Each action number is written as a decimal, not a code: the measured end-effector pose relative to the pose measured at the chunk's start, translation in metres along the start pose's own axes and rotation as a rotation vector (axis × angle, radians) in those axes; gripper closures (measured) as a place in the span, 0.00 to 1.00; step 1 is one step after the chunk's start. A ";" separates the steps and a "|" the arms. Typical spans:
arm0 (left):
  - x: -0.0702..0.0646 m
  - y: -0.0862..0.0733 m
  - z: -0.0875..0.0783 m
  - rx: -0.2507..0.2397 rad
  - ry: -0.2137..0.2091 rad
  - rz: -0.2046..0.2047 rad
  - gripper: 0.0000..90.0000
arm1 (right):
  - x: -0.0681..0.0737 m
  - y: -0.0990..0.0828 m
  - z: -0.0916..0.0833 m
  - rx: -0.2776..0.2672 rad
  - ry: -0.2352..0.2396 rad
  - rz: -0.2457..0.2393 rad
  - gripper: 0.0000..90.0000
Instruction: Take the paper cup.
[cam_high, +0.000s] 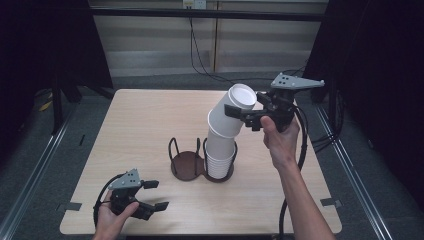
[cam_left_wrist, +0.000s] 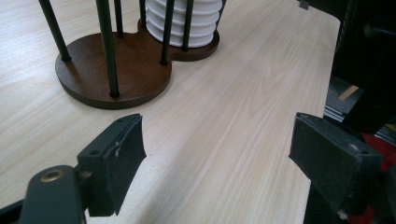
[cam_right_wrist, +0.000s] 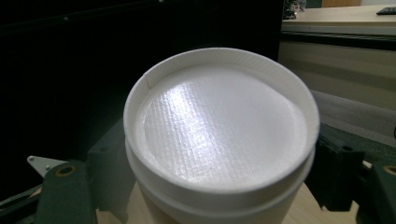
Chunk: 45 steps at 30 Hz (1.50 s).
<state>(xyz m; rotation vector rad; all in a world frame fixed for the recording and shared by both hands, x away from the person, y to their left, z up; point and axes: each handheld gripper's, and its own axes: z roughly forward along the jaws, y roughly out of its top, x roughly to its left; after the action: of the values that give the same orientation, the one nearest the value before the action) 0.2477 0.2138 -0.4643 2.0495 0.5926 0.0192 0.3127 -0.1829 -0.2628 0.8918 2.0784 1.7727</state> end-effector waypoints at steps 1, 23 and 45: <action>0.000 0.000 0.000 0.000 0.000 0.000 0.20 | 0.000 0.001 -0.001 0.002 -0.005 -0.002 0.26; -0.010 0.012 0.011 -0.038 -0.027 0.015 0.18 | 0.012 -0.007 -0.035 -0.005 0.024 0.009 0.26; -0.023 0.061 0.002 -0.189 -0.068 0.112 0.18 | 0.037 -0.046 -0.042 0.051 0.093 0.020 0.26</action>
<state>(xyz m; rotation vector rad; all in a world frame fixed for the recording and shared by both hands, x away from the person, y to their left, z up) 0.2522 0.1770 -0.4108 1.8892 0.4173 0.0689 0.2474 -0.1970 -0.2910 0.8616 2.1889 1.8116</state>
